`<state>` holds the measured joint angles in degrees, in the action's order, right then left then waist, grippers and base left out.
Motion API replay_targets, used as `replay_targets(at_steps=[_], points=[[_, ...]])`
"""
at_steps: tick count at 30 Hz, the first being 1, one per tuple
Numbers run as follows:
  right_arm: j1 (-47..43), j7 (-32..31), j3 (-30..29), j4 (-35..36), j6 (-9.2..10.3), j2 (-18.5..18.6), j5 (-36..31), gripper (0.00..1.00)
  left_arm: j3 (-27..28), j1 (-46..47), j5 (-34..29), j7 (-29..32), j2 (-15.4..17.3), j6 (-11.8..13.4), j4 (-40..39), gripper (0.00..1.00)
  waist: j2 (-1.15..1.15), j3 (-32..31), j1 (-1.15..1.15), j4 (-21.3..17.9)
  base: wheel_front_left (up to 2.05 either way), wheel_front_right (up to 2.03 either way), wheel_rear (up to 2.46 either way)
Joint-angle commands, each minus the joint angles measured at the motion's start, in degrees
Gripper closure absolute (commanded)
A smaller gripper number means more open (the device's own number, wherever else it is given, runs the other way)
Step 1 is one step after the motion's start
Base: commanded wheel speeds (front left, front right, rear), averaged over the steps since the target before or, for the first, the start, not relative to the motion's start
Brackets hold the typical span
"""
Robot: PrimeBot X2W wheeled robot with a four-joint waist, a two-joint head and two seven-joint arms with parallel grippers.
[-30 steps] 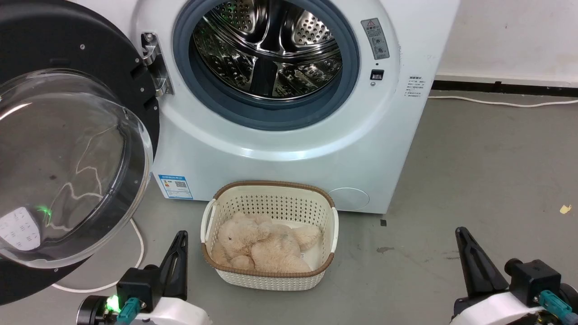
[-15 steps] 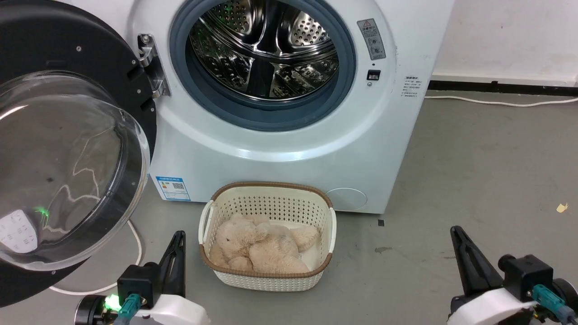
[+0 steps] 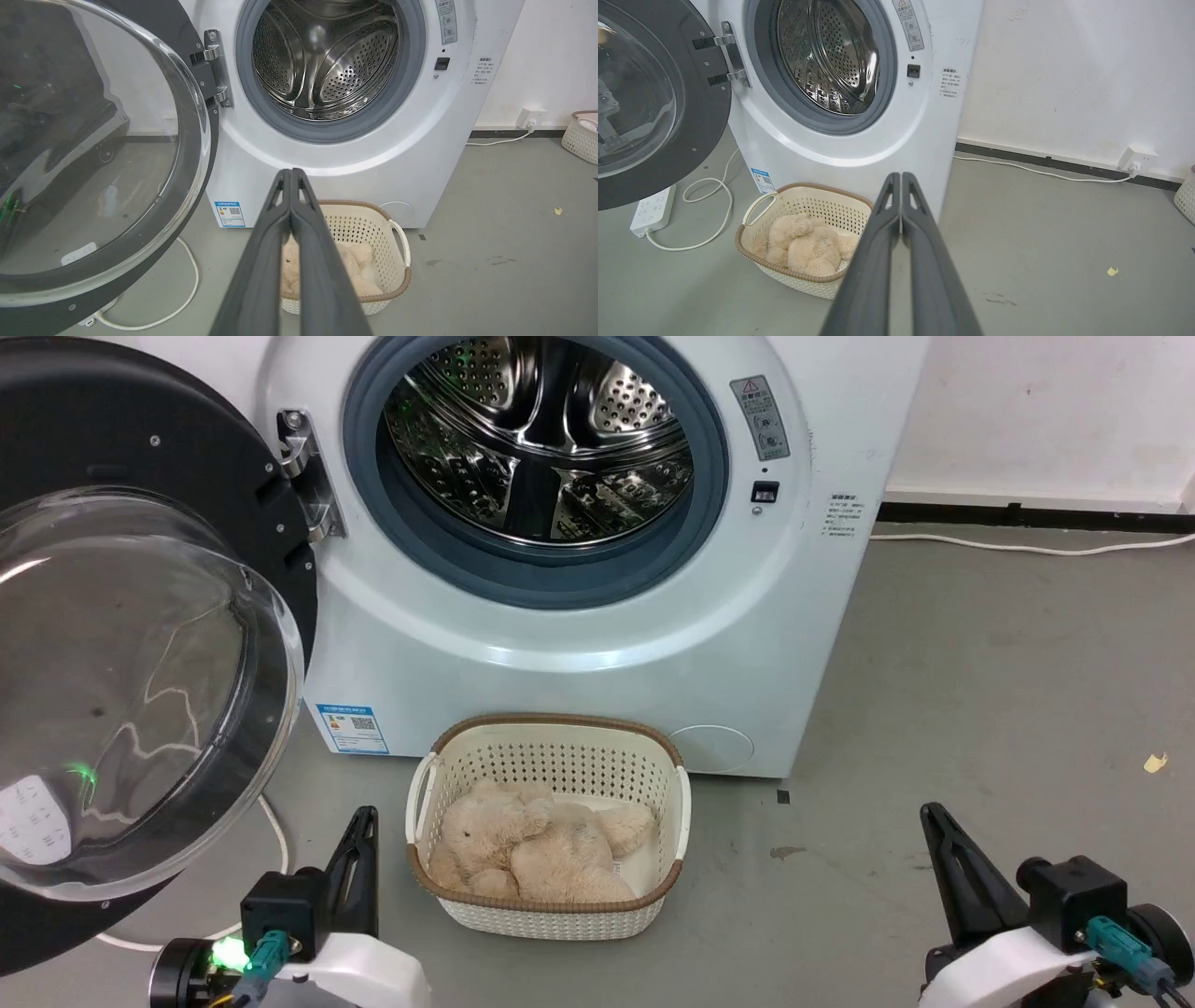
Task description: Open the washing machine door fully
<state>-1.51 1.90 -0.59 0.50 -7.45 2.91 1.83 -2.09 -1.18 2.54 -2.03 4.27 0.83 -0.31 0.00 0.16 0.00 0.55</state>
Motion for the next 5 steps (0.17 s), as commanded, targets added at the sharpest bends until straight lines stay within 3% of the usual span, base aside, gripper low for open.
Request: replay_targets(at_steps=[1,5], points=[[0.79,-0.34,0.17,-0.19,-0.03,-0.03,-0.58,1.0,0.45,0.63,-0.62,0.3,-0.31,-0.27,0.17,1.0,0.0,-0.01,0.0,-0.03,0.0,0.0,0.0],[0.98,-0.74,0.28,-0.27,-0.03,-0.03,-0.91,1.0,0.88,0.78,-1.12,0.75,-0.59,-0.41,0.21,1.0,0.0,-0.05,0.0,-0.17,0.0,0.0,0.0]])
